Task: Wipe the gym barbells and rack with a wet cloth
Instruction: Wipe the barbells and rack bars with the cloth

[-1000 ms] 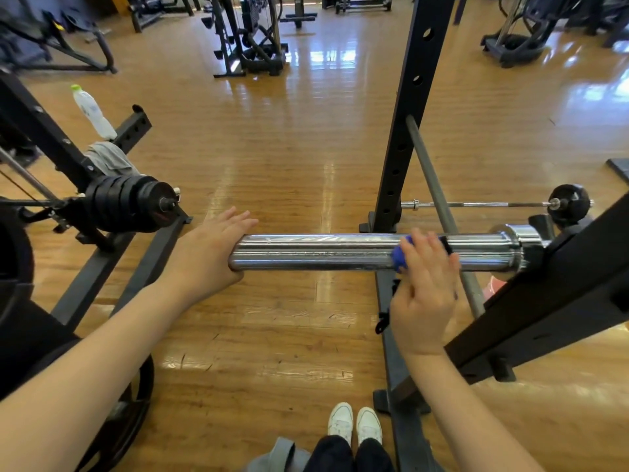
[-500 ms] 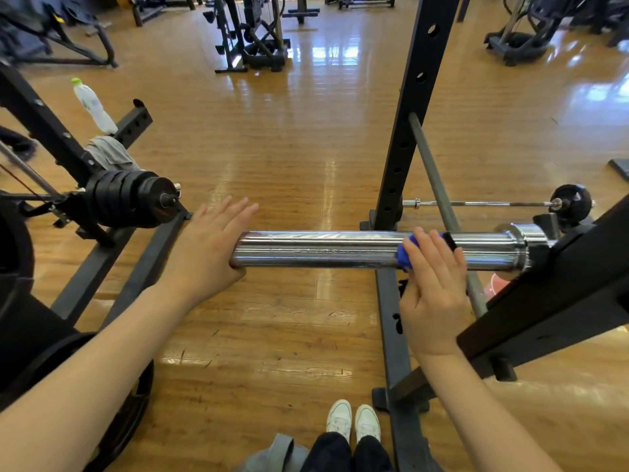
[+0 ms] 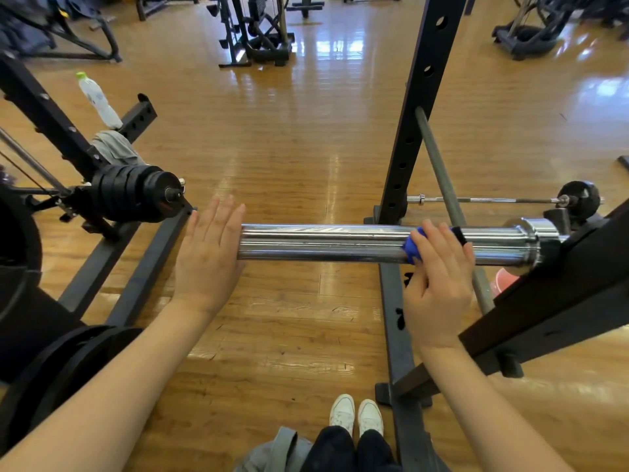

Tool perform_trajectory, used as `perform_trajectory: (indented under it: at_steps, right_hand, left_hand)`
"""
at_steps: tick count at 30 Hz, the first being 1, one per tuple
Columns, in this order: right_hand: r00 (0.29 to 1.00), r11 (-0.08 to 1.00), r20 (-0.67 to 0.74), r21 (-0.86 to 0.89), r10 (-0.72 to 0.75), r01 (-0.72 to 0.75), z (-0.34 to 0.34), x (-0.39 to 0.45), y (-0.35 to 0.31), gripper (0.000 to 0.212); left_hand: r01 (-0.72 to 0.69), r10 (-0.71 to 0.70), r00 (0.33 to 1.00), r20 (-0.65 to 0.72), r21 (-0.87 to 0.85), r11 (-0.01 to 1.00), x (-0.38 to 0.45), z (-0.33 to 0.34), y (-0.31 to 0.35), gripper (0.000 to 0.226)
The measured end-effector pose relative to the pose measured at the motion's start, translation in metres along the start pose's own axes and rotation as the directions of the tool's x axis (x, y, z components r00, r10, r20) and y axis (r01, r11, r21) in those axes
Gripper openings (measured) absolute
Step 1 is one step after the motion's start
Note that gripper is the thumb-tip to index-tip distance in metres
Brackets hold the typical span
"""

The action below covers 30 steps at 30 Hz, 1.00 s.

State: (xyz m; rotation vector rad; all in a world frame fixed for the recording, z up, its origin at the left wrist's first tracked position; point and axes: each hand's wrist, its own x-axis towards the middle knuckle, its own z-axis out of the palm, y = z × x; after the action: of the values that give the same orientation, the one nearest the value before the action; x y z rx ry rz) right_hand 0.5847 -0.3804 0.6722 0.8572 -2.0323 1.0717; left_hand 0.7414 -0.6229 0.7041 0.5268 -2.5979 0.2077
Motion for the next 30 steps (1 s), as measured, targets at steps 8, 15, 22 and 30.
perform_trajectory:
  at_steps: [8,15,22,30]
  right_hand:
    - [0.991,0.99,-0.054,-0.061,0.123,-0.126,-0.02,0.015,0.023,0.03]
    - [0.975,0.979,0.097,-0.031,-0.198,0.202,-0.011,0.002,0.016,0.031]
    - [0.998,0.996,-0.021,-0.066,0.052,-0.053,0.001,0.009,-0.01,0.031]
    - [0.986,0.994,0.133,-0.04,-0.097,0.104,-0.011,0.016,0.002,0.034]
  left_hand:
    - [0.055,-0.042,0.994,0.099,-0.135,0.989,0.016,-0.006,-0.002,0.07]
    - [0.1,-0.075,0.984,0.161,-0.155,0.983,0.017,-0.01,-0.002,0.068]
    - [0.105,-0.082,0.986,0.145,-0.155,0.982,0.016,-0.007,-0.002,0.069]
    - [0.12,-0.099,0.987,0.127,-0.176,0.977,0.014,-0.006,0.001,0.071]
